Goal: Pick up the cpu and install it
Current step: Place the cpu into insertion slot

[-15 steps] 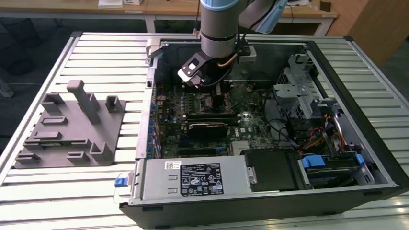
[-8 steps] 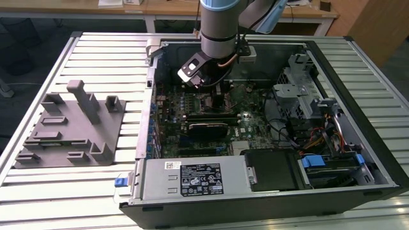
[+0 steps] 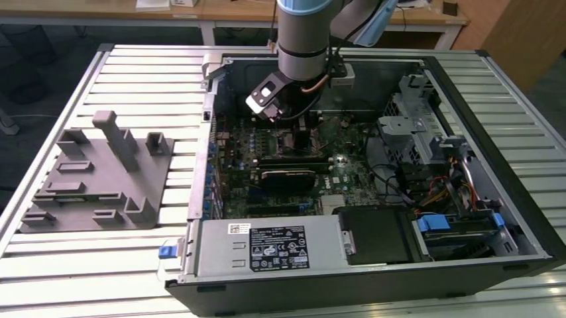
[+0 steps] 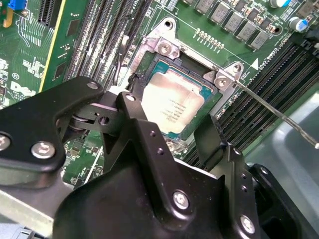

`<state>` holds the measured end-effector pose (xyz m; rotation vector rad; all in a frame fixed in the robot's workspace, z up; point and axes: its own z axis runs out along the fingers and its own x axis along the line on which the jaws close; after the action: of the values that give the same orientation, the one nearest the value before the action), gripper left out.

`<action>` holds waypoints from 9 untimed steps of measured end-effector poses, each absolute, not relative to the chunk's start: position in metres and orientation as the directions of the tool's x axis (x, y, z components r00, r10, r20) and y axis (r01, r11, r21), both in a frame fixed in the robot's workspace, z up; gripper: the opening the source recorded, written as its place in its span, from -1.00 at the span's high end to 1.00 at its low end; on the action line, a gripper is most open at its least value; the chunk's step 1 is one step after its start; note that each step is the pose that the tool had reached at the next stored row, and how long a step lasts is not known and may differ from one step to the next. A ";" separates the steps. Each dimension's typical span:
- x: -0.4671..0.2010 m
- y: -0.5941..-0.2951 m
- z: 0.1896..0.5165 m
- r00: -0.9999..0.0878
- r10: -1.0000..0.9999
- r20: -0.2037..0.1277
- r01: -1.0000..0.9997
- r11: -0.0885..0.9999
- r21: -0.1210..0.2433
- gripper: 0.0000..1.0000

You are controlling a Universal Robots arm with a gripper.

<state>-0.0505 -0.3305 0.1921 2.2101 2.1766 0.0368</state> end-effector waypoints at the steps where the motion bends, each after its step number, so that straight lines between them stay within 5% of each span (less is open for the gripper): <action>1: -0.051 -0.331 0.192 0.016 1.000 -0.011 0.999 -0.015 0.045 -0.33; 9: -0.051 -0.331 0.192 0.015 1.000 -0.011 0.999 -0.015 0.045 -0.08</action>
<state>-0.0505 -0.3305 0.1921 2.2102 2.1768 0.0370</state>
